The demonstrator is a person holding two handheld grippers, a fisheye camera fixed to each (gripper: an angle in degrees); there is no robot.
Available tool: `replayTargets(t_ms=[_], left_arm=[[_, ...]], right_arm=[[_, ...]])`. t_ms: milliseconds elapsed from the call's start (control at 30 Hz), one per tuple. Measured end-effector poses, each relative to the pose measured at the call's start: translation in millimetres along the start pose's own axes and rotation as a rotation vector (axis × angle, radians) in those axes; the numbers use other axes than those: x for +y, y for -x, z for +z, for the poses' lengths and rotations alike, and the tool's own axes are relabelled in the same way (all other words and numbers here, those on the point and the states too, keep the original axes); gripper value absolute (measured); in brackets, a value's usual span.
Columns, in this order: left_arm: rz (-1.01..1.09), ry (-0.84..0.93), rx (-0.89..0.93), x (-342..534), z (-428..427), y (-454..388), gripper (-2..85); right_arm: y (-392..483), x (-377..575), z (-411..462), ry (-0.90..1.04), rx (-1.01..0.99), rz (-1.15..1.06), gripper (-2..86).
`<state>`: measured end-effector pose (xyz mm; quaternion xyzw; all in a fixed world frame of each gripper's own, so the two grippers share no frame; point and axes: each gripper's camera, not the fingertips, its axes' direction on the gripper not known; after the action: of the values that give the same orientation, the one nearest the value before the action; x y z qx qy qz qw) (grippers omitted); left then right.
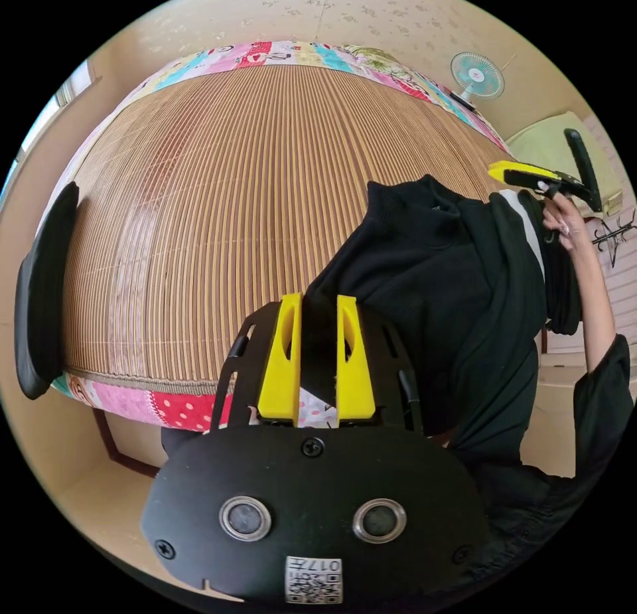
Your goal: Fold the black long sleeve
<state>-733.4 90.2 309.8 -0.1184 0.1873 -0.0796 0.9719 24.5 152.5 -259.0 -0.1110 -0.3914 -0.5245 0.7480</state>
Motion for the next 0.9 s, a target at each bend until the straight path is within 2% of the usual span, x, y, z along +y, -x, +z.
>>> replayTargets(t_ms=[33,67,167,267,333,367,433,467,533,567,633,700,767,833,900], left_arm=[[-0.013,-0.007,0.017,8,-3,5,7.7],[-0.020,-0.011,0.027,12,-4,8,7.4],[-0.065,-0.053,0.124,37,-10,24,5.3],[-0.132,-0.153,0.386,80,-17,52,4.3],[-0.160,-0.329,0.695,124,-43,82,3.5],[-0.158,-0.369,0.757,135,-51,88,3.3],[-0.069,-0.510,0.862,169,-96,93,2.7],[-0.027,-0.550,0.878,175,-109,91,2.7],[0.208,-0.789,1.004,197,-168,83,2.5],[0.258,-0.855,1.054,201,-182,84,2.5],[0.365,-1.096,1.348,211,-225,101,3.0],[0.427,-1.217,1.498,216,-255,113,3.5],[0.488,-1.149,1.375,218,-292,104,3.6],[0.551,-1.143,1.000,243,-345,72,3.2],[0.561,-1.176,0.713,266,-376,42,2.8]], right_arm=[[3,-9,32,0.188,0.030,-0.021,9.9],[6,-9,40,0.221,0.044,-0.032,9.5],[33,4,26,0.166,0.088,-0.019,5.7],[71,57,-20,-0.082,0.244,0.054,3.3],[100,137,-86,-0.406,0.242,0.165,2.4],[106,160,-103,-0.477,0.224,0.191,2.2],[119,240,-164,-0.677,0.039,0.165,1.8],[118,256,-177,-0.705,-0.037,0.138,1.7],[97,319,-221,-0.876,-0.323,0.138,1.5],[90,333,-230,-0.918,-0.407,0.133,1.5],[69,390,-261,-1.121,-0.747,-0.002,1.4],[72,424,-283,-1.264,-0.838,-0.097,1.3],[90,451,-309,-1.345,-0.712,-0.048,1.2],[127,473,-343,-1.401,-0.384,0.090,1.1],[154,473,-361,-1.401,-0.194,0.128,1.0]])
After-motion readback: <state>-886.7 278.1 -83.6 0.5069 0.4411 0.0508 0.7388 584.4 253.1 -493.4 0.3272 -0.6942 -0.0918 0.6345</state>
